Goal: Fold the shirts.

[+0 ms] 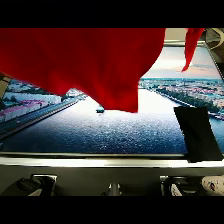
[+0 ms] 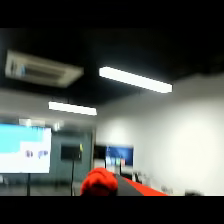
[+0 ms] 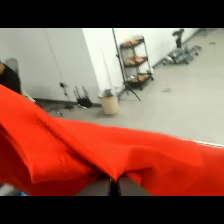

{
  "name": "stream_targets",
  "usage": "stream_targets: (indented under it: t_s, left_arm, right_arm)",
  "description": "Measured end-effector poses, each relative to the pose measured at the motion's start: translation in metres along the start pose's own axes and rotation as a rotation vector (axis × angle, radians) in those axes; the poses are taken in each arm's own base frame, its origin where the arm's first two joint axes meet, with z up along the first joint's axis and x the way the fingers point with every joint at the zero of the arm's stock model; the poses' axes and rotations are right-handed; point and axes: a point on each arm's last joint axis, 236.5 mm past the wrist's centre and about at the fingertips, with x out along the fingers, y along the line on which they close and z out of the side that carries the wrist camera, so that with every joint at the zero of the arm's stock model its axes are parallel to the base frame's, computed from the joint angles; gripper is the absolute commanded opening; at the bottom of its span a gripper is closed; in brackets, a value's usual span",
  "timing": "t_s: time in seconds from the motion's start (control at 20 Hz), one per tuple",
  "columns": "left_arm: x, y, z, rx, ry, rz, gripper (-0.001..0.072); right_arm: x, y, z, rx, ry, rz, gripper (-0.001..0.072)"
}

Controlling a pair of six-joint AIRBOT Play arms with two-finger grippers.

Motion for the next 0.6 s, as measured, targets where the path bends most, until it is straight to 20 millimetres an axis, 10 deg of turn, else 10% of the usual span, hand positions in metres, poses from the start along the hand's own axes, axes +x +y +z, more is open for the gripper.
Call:
stream_targets:
  t_s: [0.15, 0.35, 0.6]
  left_arm:
    - [-0.003, 0.006, 0.019, 0.056, -0.071, 0.028, 0.0022]
    - [0.02, 0.04, -0.012, 0.149, -0.034, 0.118, 0.0022]
    - [0.07, 0.122, -0.159, 0.106, 0.232, 0.259, 0.0022]
  right_arm:
    - [-0.002, 0.015, 0.001, 0.078, 0.01, 0.054, 0.0014]
    - [0.026, -0.002, -0.026, 0.204, 0.133, 0.08, 0.0014]
    - [0.094, -0.075, -0.092, 0.434, 0.357, 0.033, 0.0015]
